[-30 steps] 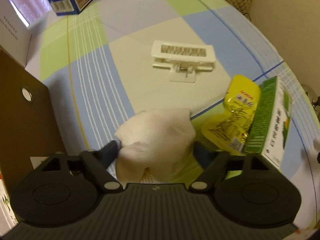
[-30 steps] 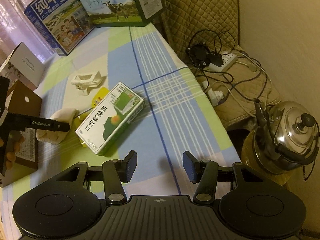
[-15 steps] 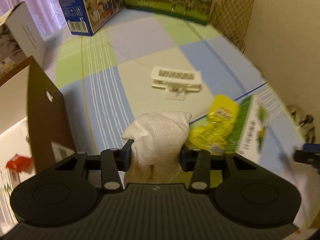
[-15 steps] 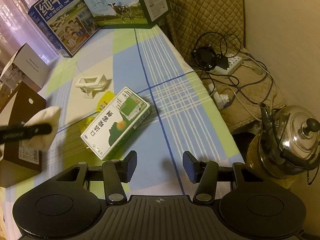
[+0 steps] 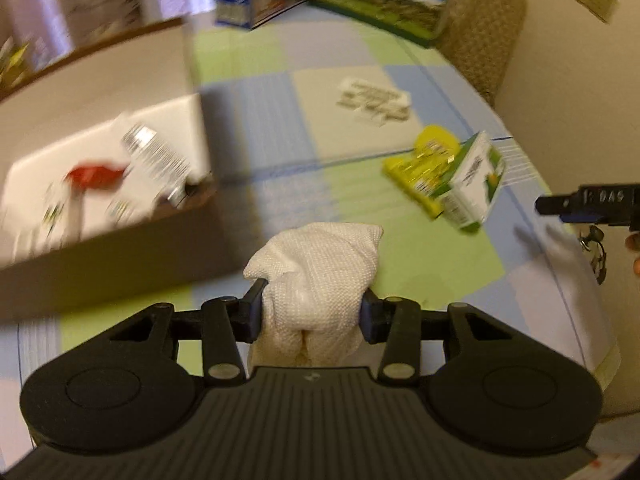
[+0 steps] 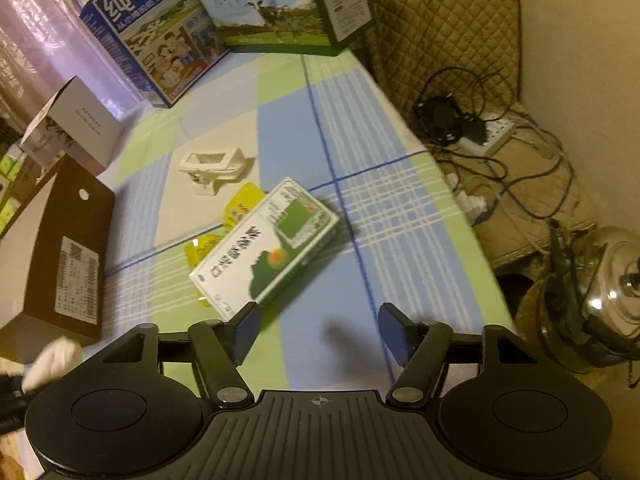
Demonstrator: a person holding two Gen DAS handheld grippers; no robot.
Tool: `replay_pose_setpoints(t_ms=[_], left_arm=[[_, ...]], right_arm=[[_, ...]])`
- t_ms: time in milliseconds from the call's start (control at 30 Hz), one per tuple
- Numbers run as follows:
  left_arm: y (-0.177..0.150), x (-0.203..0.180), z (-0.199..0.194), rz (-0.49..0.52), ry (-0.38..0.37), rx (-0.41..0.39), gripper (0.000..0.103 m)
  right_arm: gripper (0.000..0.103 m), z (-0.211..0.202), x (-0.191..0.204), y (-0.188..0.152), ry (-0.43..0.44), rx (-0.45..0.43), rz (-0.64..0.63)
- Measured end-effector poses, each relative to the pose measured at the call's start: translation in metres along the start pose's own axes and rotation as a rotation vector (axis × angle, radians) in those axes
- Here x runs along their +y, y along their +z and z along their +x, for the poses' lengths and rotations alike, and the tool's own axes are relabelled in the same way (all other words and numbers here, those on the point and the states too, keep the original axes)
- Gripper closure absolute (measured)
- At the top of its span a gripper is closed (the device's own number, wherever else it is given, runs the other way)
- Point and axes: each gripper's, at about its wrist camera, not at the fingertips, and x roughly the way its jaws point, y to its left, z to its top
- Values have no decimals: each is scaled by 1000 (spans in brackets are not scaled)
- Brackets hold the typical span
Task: Organize objects
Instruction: 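Carry the white cloth with the left tool while the right tool grasps the green medicine box, then move the held cloth and green medicine box over the open brown box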
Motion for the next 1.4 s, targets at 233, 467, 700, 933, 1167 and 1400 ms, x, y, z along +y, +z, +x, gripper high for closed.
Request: replay_pose_setpoints(t_ms=[233,467,700,933,1167,1400], left_arm=[[-44,54,-17,-156,114,4,63],[-72,108,-29,-292,264,7,63],[-90,141,-34,-387,323,12,63],[-102,151,-35,-423,327,19,62],[-107,152,-36,-427,325,23,62],[-111,150,-36,-409,316,26,62]], right_arm=[[21,15,3,12,114,8,120],[16,39,-2,30,108,-20,284],[15,68,2,42,-7,-23,340],[33,80,24,40,-128,1,123],[50,70,40,10,-167,38,-124],[50,51,66,-48,-71,116,-414]])
